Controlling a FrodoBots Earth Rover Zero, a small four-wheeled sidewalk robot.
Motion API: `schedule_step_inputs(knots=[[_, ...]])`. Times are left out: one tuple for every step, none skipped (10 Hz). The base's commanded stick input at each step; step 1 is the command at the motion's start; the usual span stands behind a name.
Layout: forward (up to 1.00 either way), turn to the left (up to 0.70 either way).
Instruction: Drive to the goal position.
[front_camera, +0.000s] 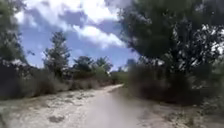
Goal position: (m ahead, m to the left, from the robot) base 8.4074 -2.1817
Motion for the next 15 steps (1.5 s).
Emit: schedule_step_inputs(knots=[[1.0, 0.0], [1.0, 0.0], [1.0, 0.0], [1.0, 0.0], [1.0, 0.04], [1.0, 0.14], [1.0, 0.4], [1.0, 0.4], [1.0, 0.33], [1.0, 0.1], [1.0, 0.0], [1.0, 0.0], [1.0, 0.0], [1.0, 0.0], [1.0, 0.23]])
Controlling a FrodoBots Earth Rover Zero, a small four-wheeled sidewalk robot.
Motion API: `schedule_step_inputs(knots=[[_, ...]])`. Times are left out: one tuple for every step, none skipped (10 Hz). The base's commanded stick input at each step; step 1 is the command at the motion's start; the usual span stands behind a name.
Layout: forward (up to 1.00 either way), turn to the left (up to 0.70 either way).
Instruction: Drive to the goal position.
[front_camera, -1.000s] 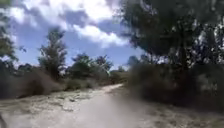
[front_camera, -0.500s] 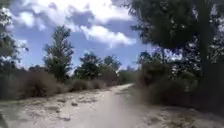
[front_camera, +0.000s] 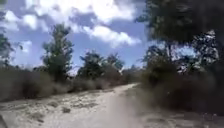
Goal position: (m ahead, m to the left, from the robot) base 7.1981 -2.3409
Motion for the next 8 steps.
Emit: schedule_step_inputs(knots=[[1.0, 0.4], [1.0, 0.4], [1.0, 0.35], [1.0, 0.14], [1.0, 0.0], [1.0, 0.0], [1.0, 0.0], [1.0, 0.0]])
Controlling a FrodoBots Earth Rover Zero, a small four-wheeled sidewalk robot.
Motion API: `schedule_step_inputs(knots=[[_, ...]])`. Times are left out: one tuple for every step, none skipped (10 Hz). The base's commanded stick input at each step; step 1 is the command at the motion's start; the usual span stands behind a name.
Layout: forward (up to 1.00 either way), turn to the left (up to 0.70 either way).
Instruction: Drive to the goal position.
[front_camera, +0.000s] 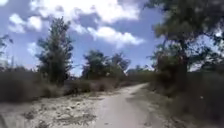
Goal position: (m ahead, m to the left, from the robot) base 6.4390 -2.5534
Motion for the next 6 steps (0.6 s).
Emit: schedule_step_inputs(knots=[[1.0, 0.0], [1.0, 0.0], [1.0, 0.0], [1.0, 0.0], [1.0, 0.0], [1.0, 0.0]])
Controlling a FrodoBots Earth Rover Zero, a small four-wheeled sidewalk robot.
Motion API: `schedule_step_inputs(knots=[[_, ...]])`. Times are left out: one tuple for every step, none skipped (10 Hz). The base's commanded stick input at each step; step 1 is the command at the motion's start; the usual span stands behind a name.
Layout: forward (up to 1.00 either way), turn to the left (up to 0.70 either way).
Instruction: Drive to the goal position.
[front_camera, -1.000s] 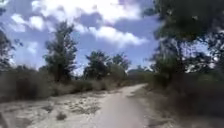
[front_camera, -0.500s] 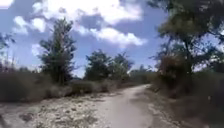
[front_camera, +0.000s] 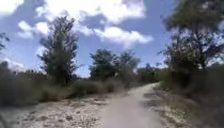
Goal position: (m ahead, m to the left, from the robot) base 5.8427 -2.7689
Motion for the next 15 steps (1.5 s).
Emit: schedule_step_inputs(knots=[[1.0, 0.0], [1.0, 0.0], [1.0, 0.0], [1.0, 0.0], [1.0, 0.0], [1.0, 0.0], [1.0, 0.0], [1.0, 0.0], [1.0, 0.0], [1.0, 0.0], [1.0, 0.0], [1.0, 0.0], [1.0, 0.0], [1.0, 0.0], [1.0, 0.0]])
